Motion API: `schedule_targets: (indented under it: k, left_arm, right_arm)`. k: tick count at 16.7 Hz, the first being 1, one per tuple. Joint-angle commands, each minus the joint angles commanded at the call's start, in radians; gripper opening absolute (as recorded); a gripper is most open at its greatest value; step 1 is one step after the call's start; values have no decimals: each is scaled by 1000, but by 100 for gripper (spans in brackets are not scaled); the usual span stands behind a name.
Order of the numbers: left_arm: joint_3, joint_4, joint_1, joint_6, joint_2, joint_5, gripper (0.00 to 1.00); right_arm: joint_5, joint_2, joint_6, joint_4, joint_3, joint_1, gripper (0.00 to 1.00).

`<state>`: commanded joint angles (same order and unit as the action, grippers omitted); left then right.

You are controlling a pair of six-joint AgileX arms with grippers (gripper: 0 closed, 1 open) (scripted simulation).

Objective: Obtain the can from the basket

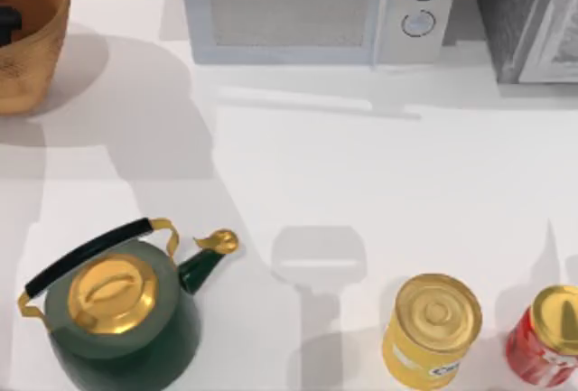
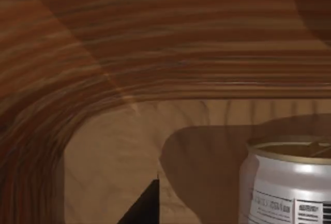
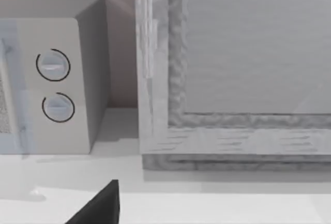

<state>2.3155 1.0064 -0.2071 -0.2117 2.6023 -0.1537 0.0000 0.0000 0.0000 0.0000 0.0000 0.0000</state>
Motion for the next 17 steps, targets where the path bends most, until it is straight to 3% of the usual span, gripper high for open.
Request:
schedule_targets:
  k: [7,17]
  left_arm:
    - [0,0,0,0,0,0,2]
    - [14,1,-4,-5,-28,4,0]
  right_arm:
    - [0,0,0,0,0,0,100]
    - [0,0,0,0,0,0,100]
